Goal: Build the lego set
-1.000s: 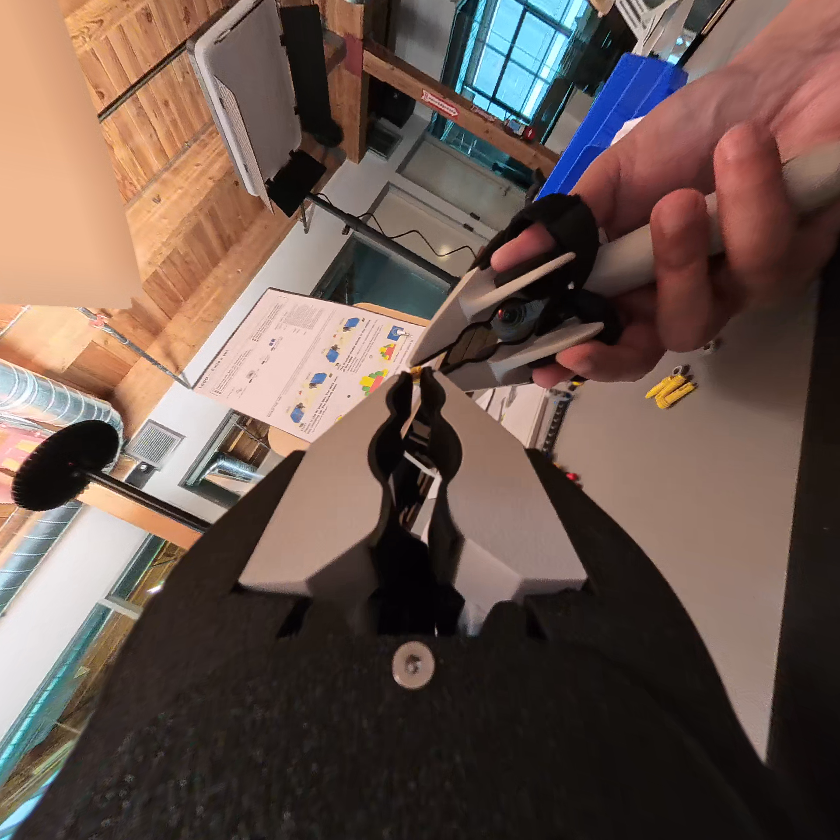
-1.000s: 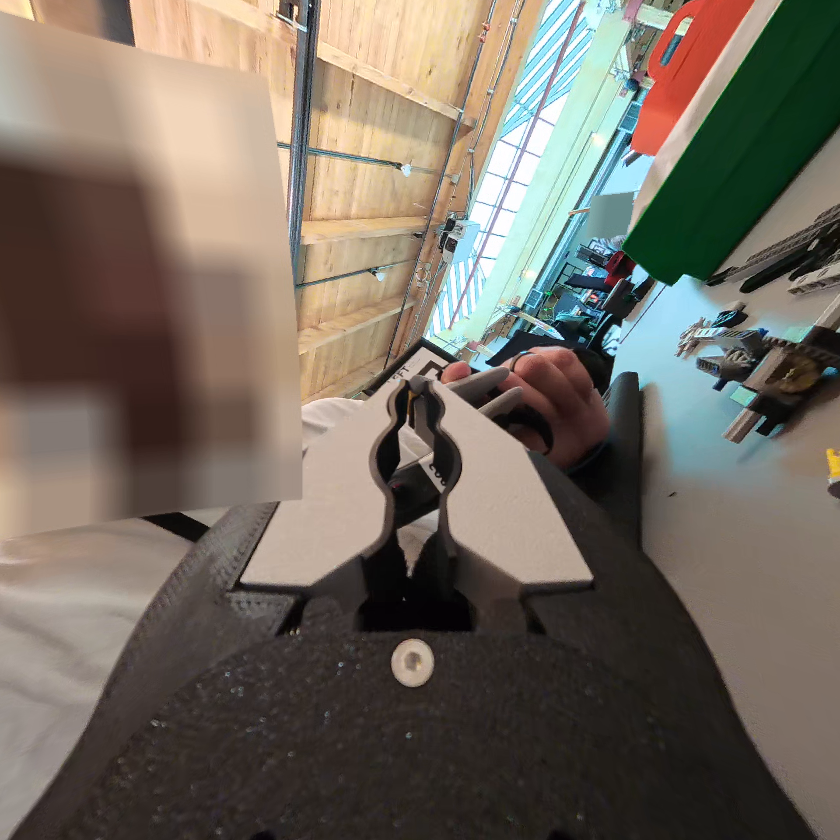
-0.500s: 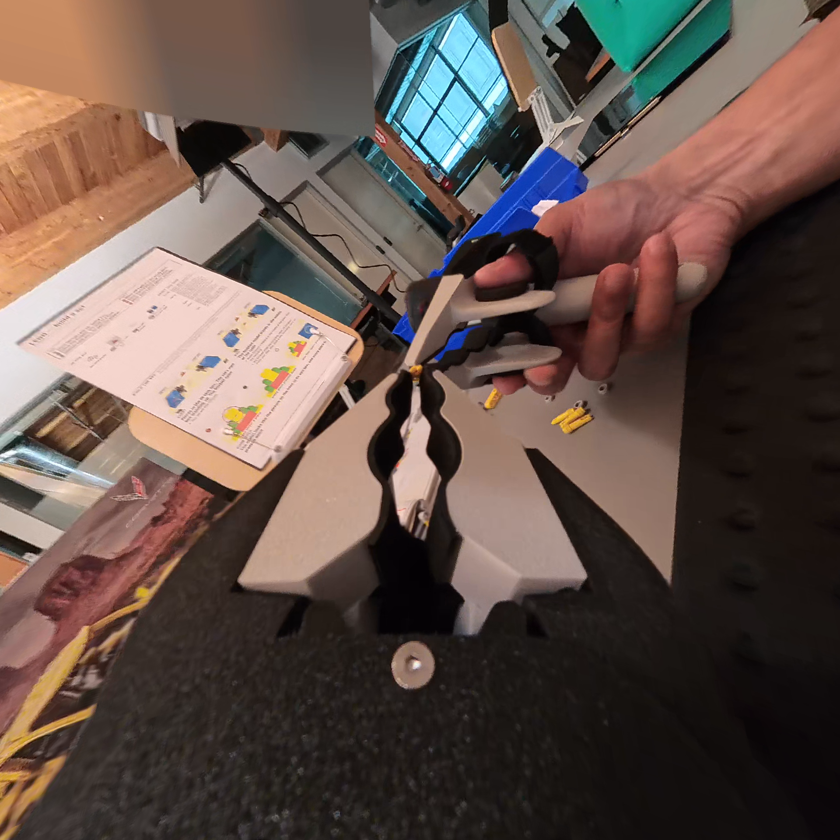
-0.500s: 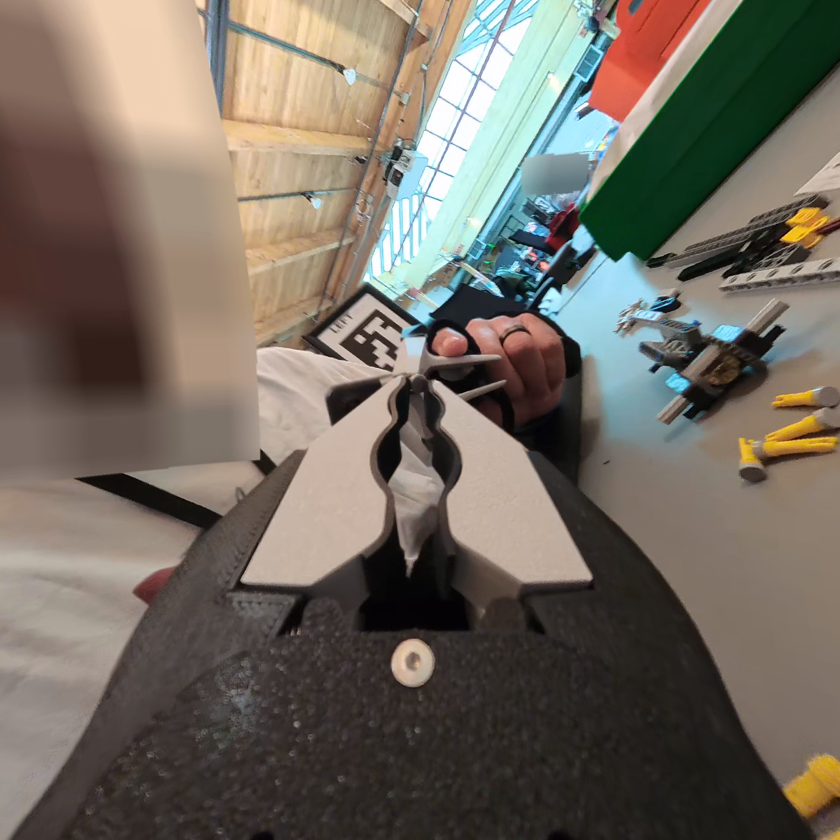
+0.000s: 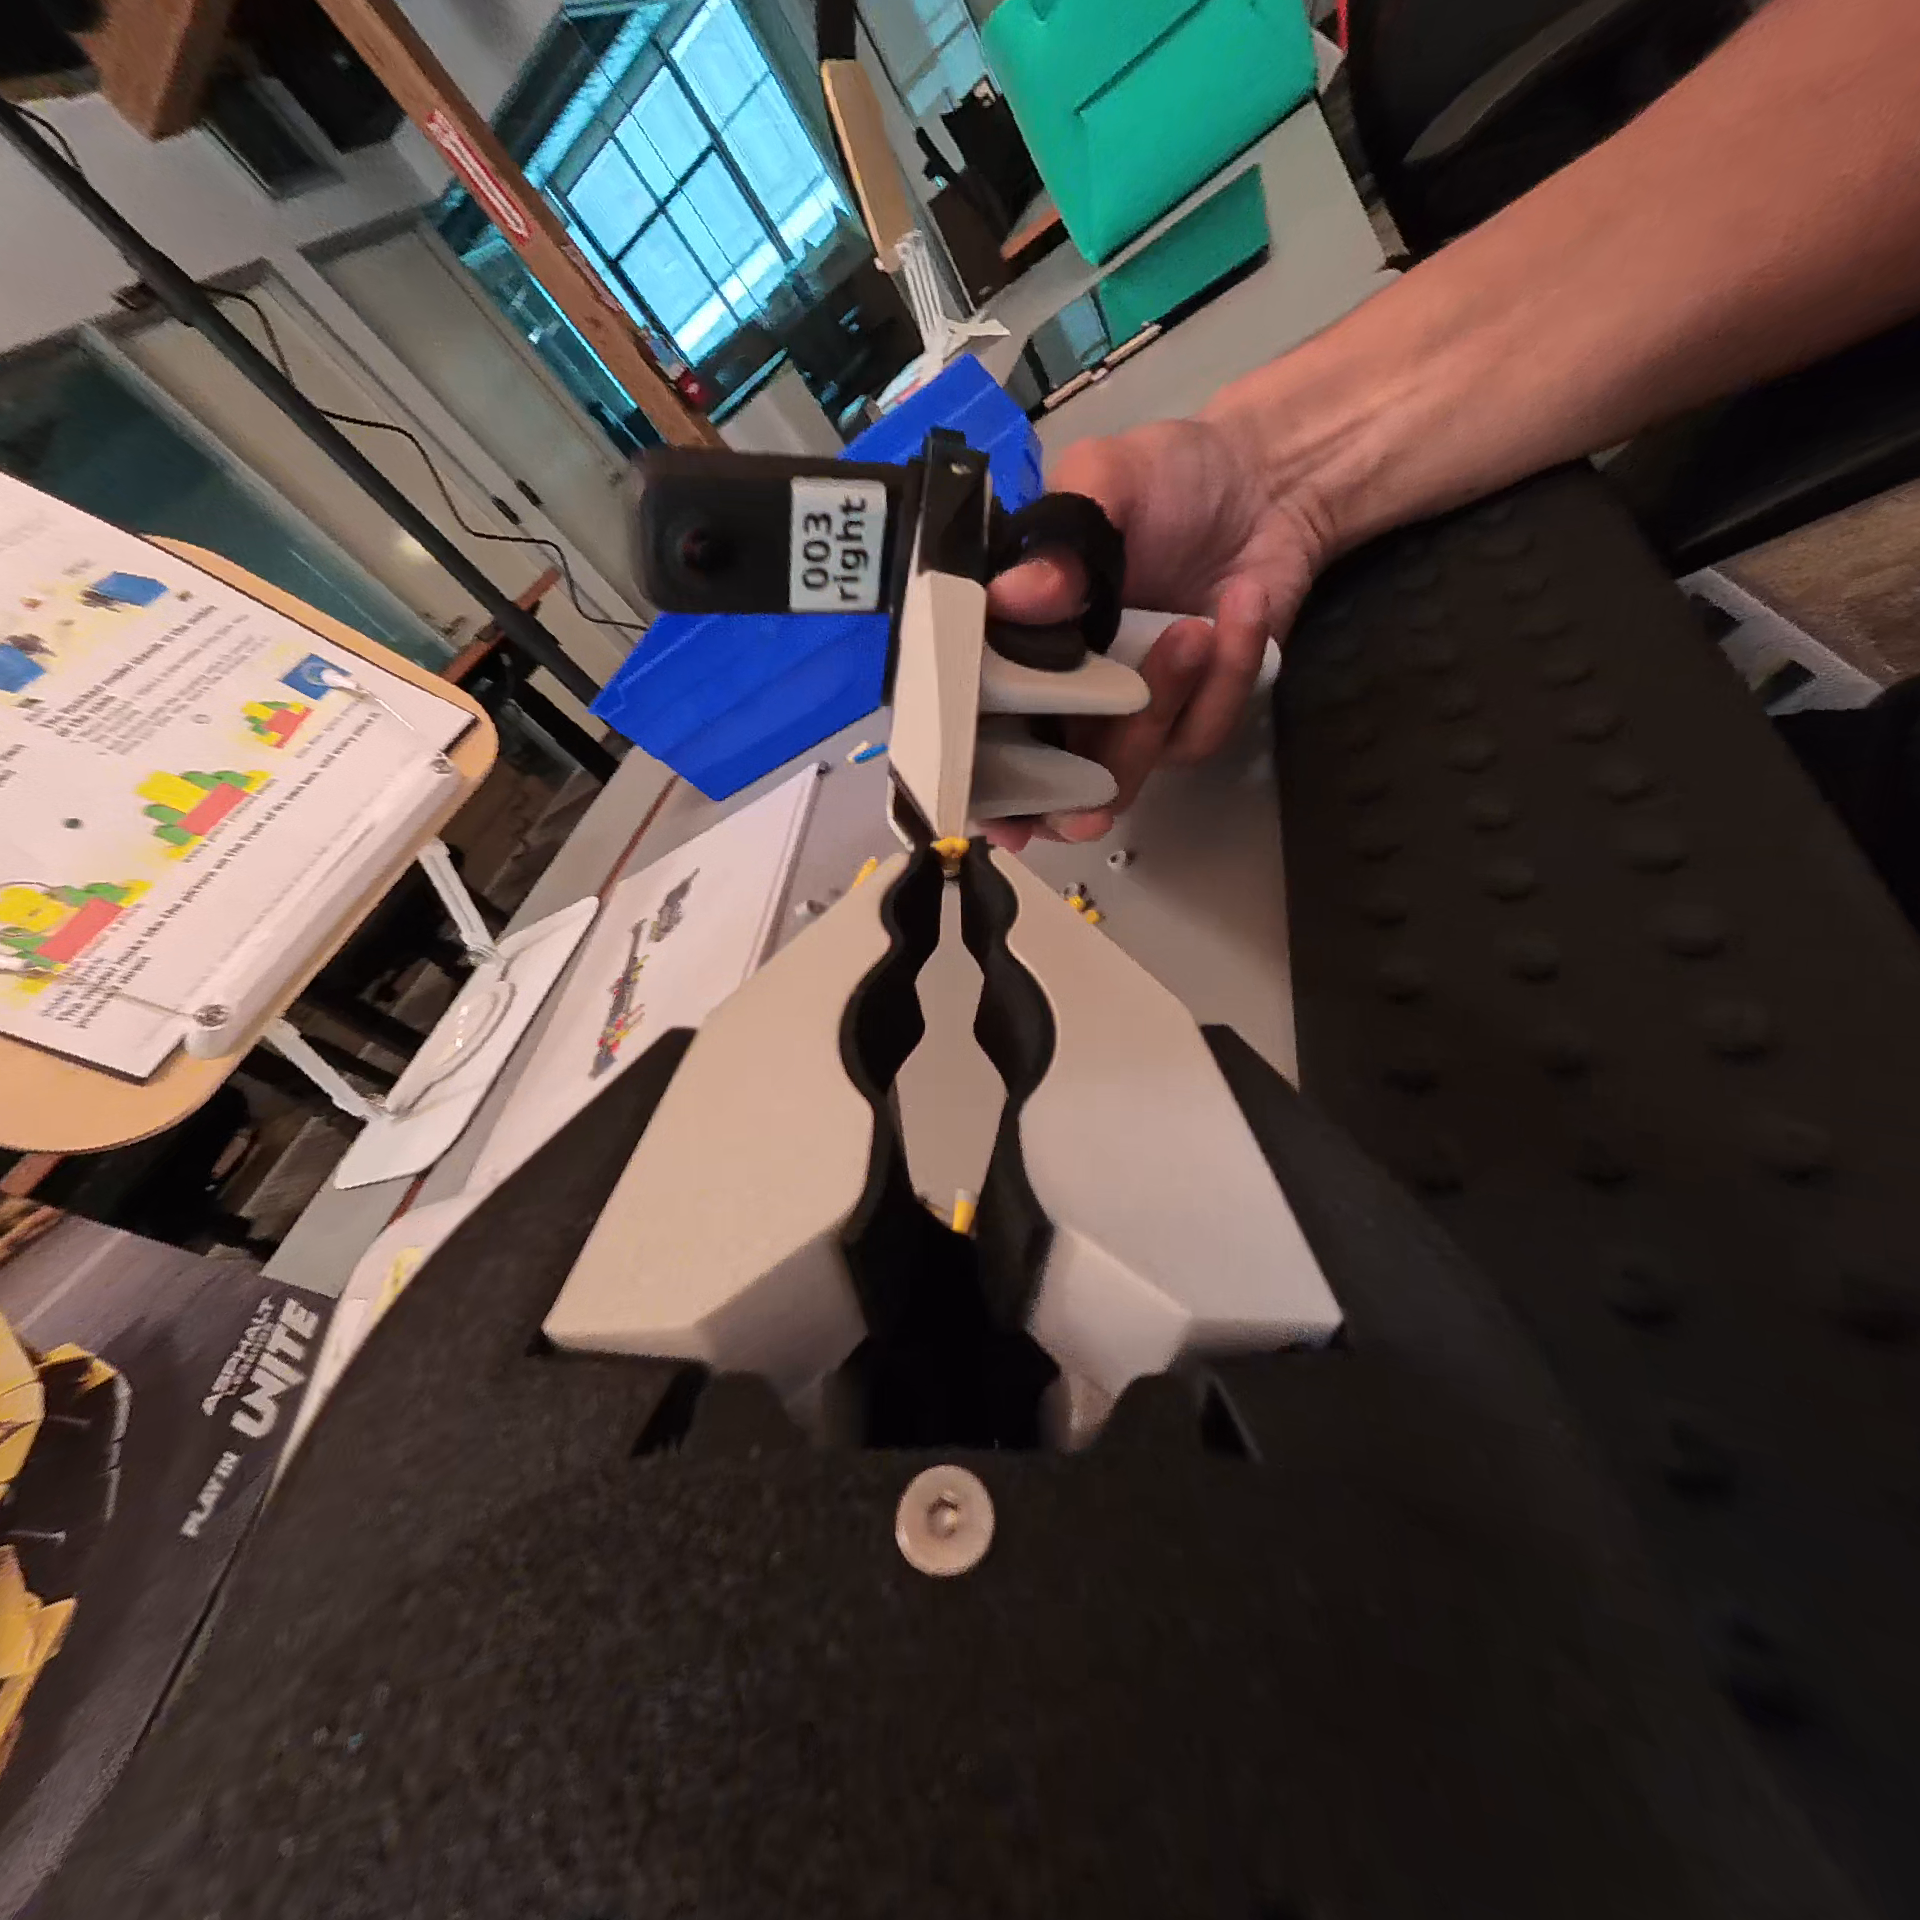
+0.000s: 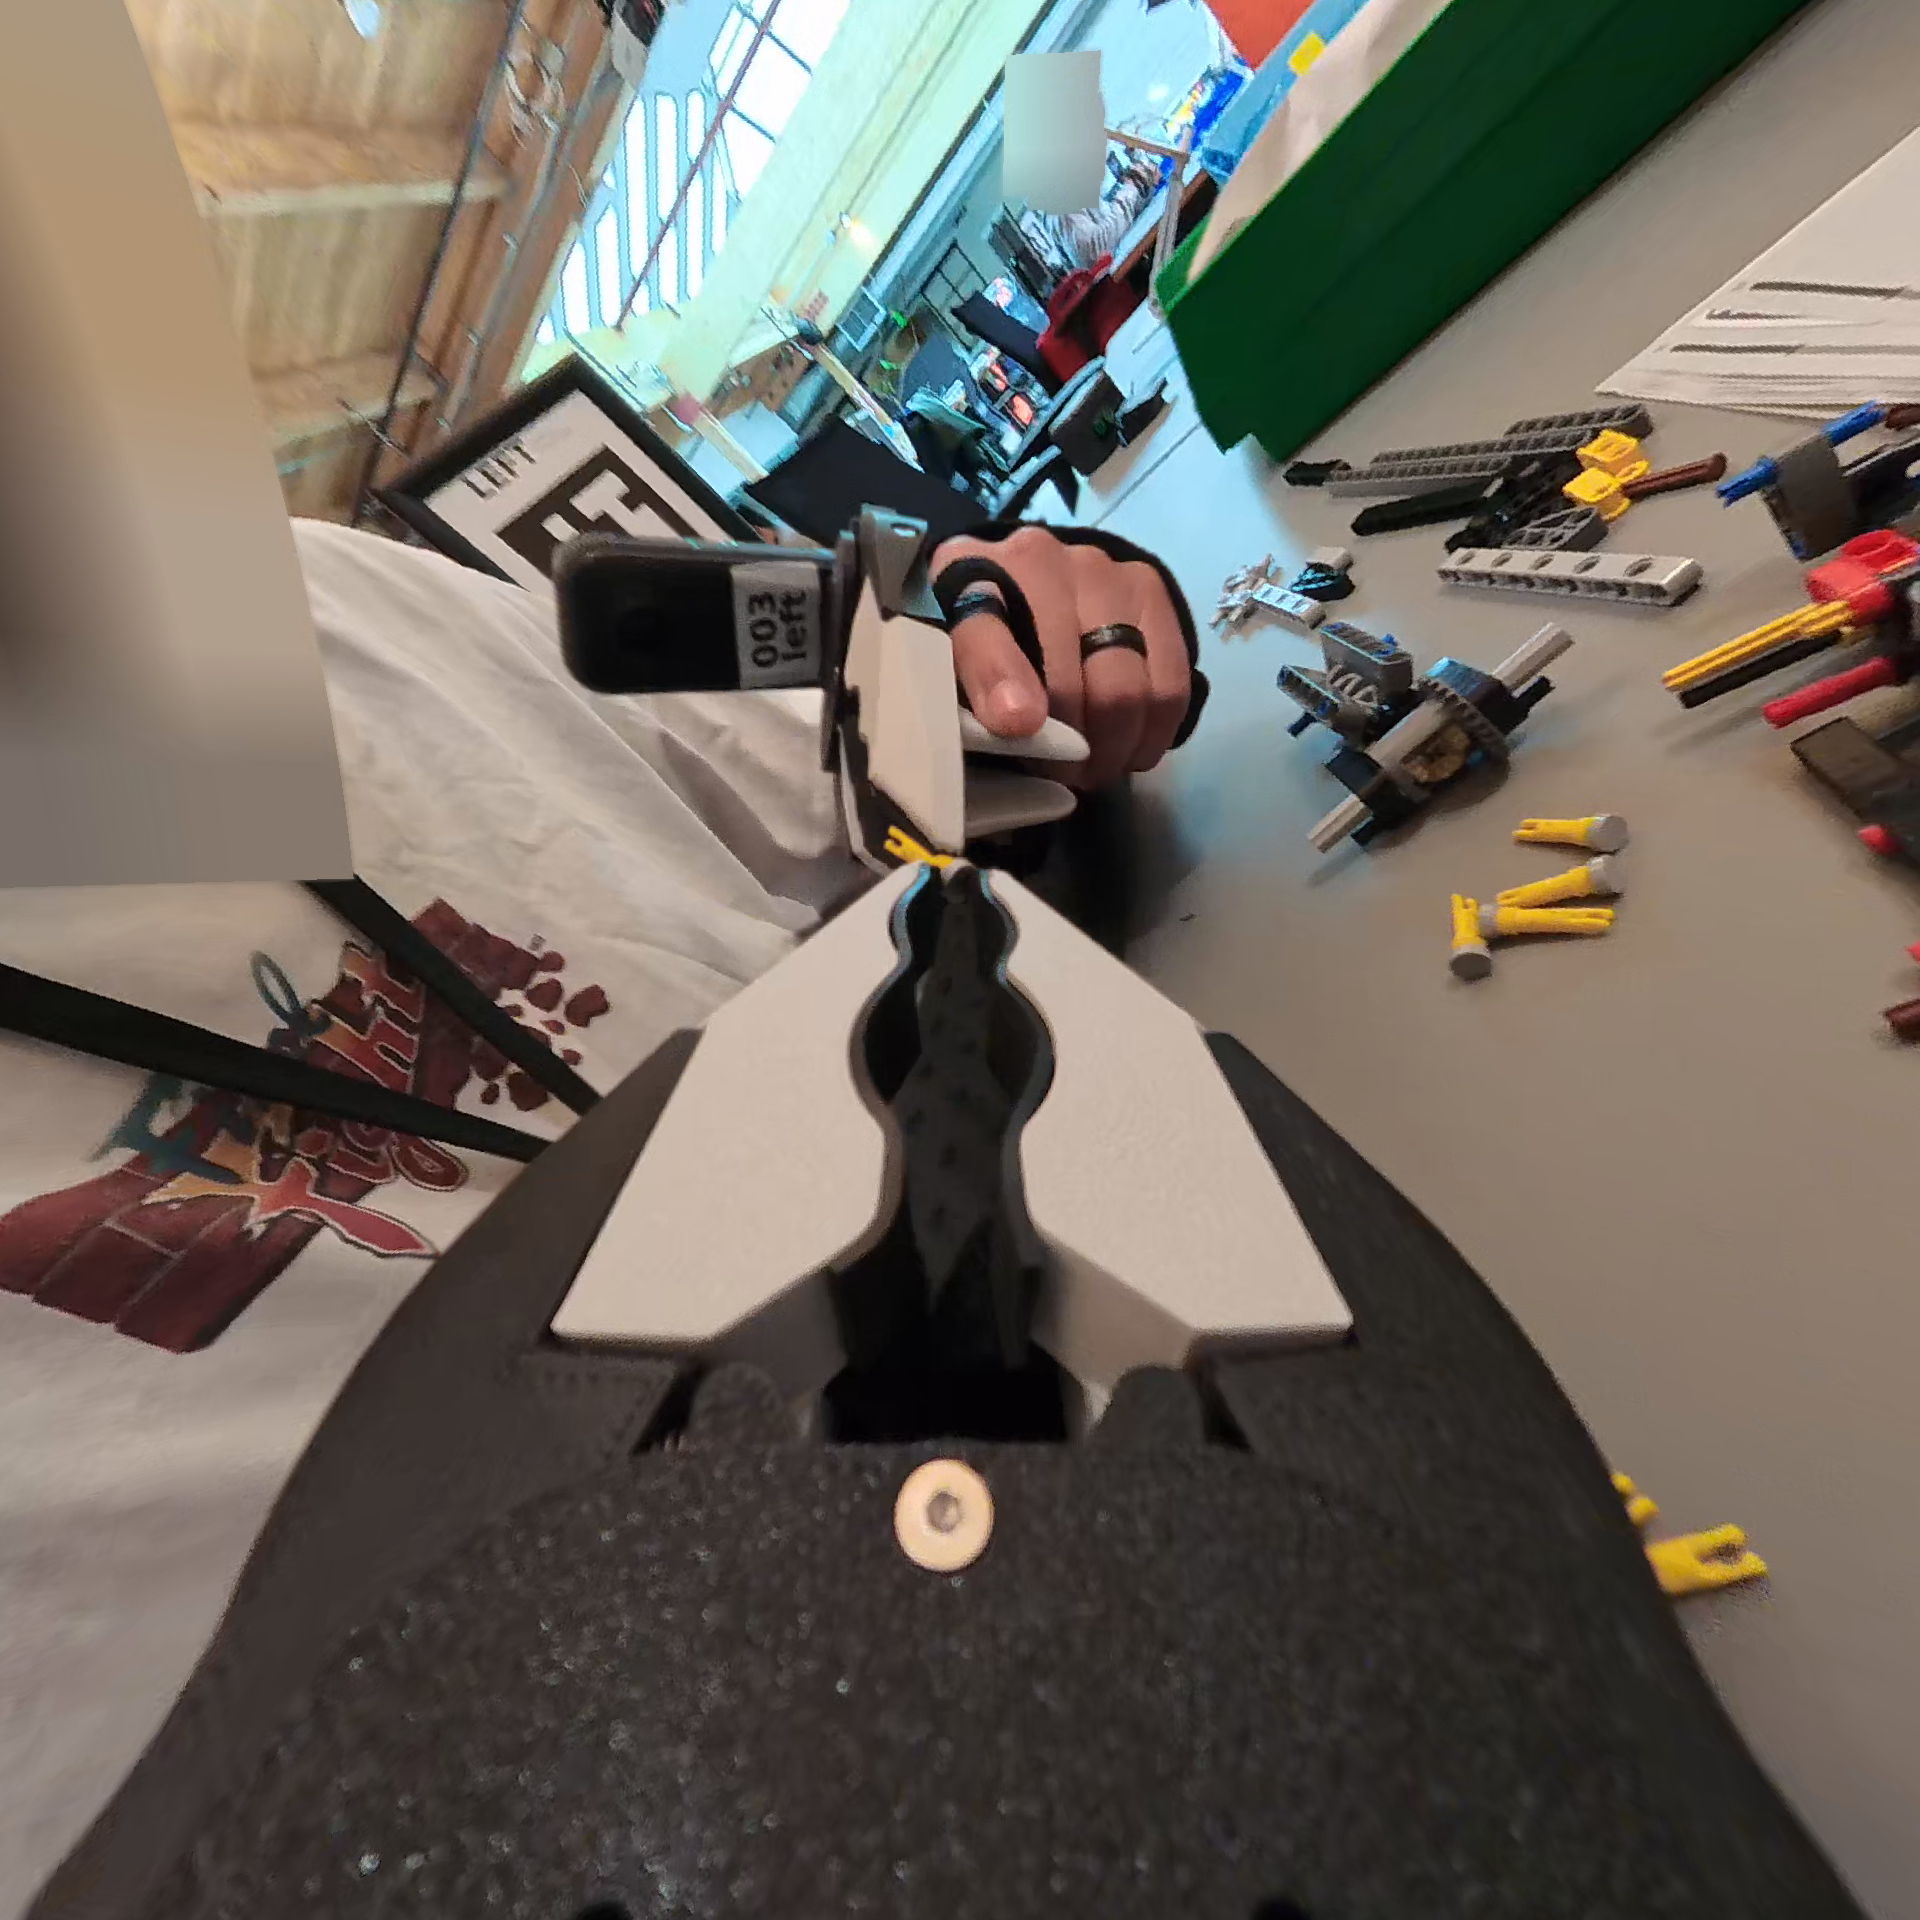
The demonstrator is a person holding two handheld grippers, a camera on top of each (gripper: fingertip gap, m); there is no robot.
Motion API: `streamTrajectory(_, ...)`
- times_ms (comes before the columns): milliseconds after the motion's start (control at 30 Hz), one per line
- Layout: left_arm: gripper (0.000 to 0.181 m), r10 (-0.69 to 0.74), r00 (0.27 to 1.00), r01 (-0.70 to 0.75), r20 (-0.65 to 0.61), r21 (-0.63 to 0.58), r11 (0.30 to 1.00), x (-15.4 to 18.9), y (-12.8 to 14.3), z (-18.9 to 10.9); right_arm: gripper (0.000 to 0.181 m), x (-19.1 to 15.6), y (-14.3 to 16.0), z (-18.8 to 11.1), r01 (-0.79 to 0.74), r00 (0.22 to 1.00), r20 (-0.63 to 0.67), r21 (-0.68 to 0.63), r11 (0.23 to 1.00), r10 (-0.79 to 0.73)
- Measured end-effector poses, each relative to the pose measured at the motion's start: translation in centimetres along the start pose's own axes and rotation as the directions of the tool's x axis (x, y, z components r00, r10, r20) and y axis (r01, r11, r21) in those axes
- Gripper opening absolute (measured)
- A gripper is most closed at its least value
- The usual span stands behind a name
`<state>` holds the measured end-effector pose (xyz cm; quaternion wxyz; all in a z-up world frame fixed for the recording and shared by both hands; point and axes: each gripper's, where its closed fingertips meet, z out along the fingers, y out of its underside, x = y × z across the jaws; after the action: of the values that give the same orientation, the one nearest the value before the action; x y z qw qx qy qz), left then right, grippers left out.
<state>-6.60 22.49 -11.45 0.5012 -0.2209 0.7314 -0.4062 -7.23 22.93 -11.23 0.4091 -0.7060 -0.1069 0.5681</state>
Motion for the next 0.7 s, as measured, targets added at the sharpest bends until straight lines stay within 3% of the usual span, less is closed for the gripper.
streamTrajectory(133,0.004,0.052,0.998,-0.053,-0.027,-0.067,0.996,0.6,1.3,0.3,0.003,1.2,0.9,-0.1,0.029,0.996,-0.087,-0.058,0.998,-0.034)
streamTrajectory(333,0.004,0.077,0.997,-0.078,-0.019,-0.075,0.994,0.7,1.5,0.3,0.003,1.3,0.9,0.0,0.023,0.995,-0.092,-0.058,0.998,-0.028)
streamTrajectory(467,0.003,0.127,0.99,-0.122,0.059,-0.077,0.989,-0.3,1.1,0.3,0.003,1.2,-0.2,-0.1,0.018,0.996,-0.086,0.009,1.0,-0.017)
streamTrajectory(567,0.003,0.212,0.969,-0.194,0.124,-0.138,0.971,-1.0,1.7,0.5,0.004,1.8,-0.7,-0.3,0.067,0.984,-0.165,0.034,0.997,-0.06)
streamTrajectory(700,0.003,0.248,0.96,-0.226,0.129,-0.162,0.96,-0.8,2.1,0.6,0.023,1.5,-0.4,0.2,0.053,0.989,-0.14,0.025,0.998,-0.049)
